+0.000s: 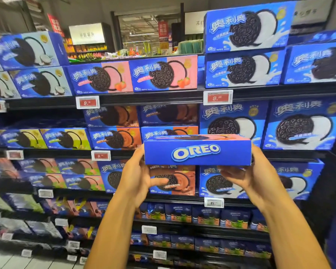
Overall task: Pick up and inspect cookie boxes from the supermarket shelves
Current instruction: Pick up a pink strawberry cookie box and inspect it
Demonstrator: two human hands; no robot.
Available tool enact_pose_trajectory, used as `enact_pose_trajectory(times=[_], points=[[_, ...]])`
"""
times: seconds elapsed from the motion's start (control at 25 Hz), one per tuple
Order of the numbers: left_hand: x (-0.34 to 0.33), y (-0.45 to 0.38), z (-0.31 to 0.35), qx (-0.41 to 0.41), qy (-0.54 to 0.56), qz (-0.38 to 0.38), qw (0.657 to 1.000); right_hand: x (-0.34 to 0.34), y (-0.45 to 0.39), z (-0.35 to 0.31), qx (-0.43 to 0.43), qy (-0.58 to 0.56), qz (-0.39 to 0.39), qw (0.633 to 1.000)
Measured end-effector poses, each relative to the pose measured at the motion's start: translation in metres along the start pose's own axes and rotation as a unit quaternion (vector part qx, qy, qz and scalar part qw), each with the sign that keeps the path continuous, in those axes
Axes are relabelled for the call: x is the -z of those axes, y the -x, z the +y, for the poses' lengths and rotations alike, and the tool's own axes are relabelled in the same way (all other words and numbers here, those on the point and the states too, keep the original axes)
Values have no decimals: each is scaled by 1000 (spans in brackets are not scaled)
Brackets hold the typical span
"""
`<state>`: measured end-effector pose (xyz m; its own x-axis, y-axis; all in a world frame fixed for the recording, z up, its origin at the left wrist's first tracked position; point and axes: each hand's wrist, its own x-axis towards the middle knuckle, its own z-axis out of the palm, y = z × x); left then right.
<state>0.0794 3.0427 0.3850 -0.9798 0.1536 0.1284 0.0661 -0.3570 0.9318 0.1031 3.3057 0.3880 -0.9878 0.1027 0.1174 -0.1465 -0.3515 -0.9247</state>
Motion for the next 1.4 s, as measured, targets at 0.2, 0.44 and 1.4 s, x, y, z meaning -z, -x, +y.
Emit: enact_pose_trajectory(times=[0.2,0.44,1.4], points=[[-2,8,-3,-17,11,-37,999,15,1,-4,26,-47,1,999],[-11,14,3,-106,2,-18,994,19,2,-13,86,-16,-42,995],[-1,15,57,-354,-274,46,893,2,-9,-39,334,109,-42,935]])
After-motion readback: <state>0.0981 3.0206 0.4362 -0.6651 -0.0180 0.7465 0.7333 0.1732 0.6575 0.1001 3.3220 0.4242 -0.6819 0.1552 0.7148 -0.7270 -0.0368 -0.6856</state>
